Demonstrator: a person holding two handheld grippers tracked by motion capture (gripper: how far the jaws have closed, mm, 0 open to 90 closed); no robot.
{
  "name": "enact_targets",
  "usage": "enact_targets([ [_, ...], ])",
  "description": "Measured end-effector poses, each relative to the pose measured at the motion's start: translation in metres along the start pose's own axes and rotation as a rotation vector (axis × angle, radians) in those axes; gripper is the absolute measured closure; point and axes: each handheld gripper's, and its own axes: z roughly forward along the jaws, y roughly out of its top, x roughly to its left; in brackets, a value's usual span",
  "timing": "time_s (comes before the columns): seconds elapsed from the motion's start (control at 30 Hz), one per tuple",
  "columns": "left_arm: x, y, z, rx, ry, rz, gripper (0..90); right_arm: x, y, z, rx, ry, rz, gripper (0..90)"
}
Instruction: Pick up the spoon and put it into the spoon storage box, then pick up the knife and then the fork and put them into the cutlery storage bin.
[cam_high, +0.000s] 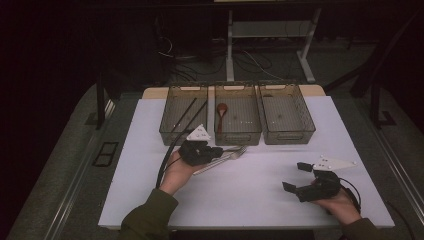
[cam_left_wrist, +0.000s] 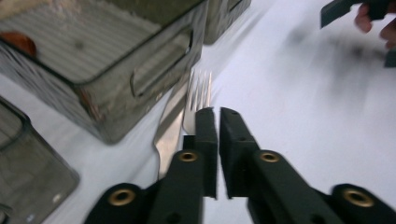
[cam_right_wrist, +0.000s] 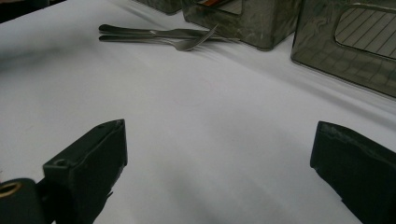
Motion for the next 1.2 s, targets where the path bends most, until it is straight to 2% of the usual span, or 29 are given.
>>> enact_targets([
  [0.07,0.001,-0.002,0.004,0.007,0.002,-0.009,88.7,0.0,0.0,0.0,0.002,-0.001,-0.001,3.3],
  [0.2,0.003,-0.004,0.012,0.028,0.013,-0.001,88.8,0.0,0.0,0.0,0.003,-0.001,-0.003,3.3],
  [0.43,0.008,-0.006,0.029,0.037,0.032,-0.016,88.8,0.0,0.0,0.001,0.006,-0.003,-0.006,3.3],
  [0.77,0.017,-0.011,0.049,0.086,0.05,-0.033,88.8,0.0,0.0,0.001,0.004,-0.003,-0.009,3.3],
  [0.97,0.018,-0.012,0.052,0.097,0.043,-0.023,88.8,0.0,0.0,0.001,0.004,-0.003,-0.009,3.3],
  [1.07,0.017,-0.013,0.053,0.109,0.026,-0.028,88.9,-0.001,0.0,0.001,0.004,-0.003,-0.009,3.3],
  [1.1,0.017,-0.013,0.053,0.11,0.029,-0.018,88.9,0.0,0.0,0.001,0.004,-0.003,-0.008,3.3],
  [1.2,0.016,-0.013,0.052,0.114,0.03,-0.025,88.9,-0.001,0.0,0.001,0.004,-0.004,-0.008,3.3],
])
